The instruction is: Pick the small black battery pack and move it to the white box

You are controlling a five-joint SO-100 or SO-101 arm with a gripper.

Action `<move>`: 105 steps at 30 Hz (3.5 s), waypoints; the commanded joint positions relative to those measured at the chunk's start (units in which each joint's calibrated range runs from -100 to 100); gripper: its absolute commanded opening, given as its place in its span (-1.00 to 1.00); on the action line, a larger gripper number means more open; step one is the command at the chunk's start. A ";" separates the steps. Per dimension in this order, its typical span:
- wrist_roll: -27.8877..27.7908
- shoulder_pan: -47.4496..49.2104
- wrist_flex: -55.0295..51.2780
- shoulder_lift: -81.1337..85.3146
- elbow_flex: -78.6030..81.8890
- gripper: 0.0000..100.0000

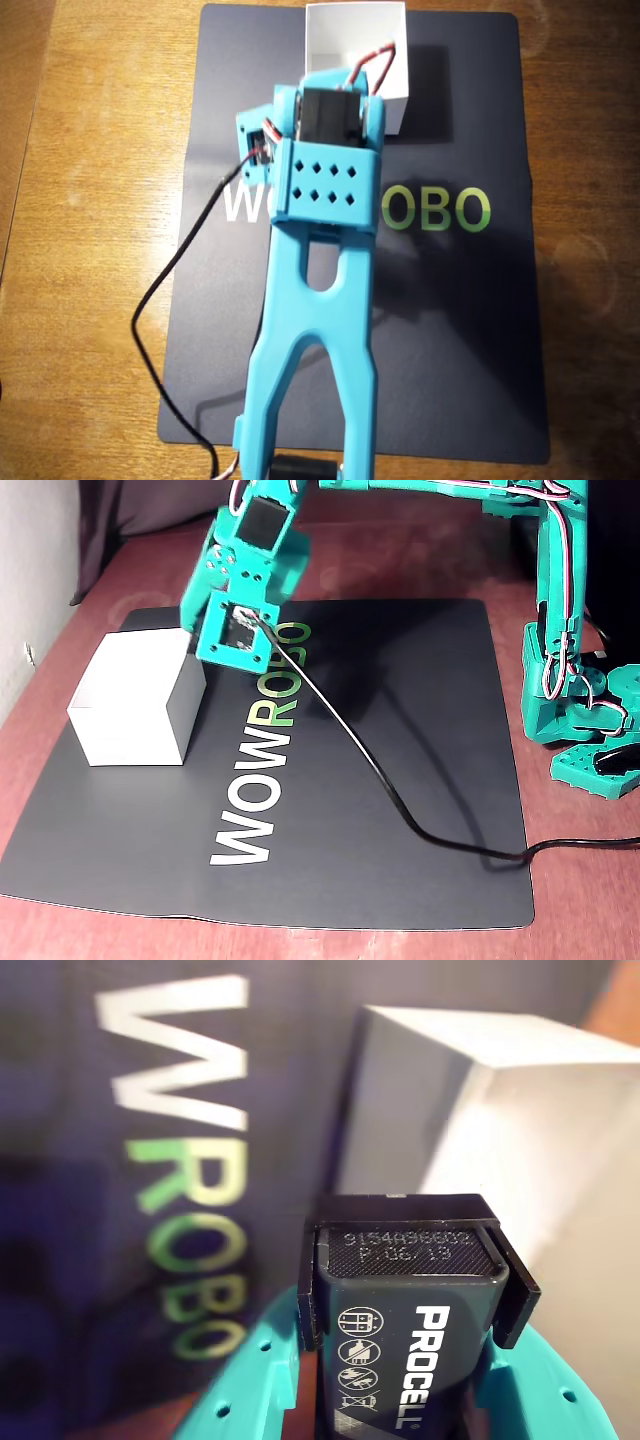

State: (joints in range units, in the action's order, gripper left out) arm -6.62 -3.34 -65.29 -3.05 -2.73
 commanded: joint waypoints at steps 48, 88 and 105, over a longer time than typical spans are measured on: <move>-6.99 -8.22 26.55 -25.23 -27.34 -0.83; -10.52 -1.18 16.64 -26.02 -26.25 -0.77; -10.74 -2.00 13.58 -28.21 -27.16 -0.76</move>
State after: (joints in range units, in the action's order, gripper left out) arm -17.24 -4.70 -51.50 -31.95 -25.82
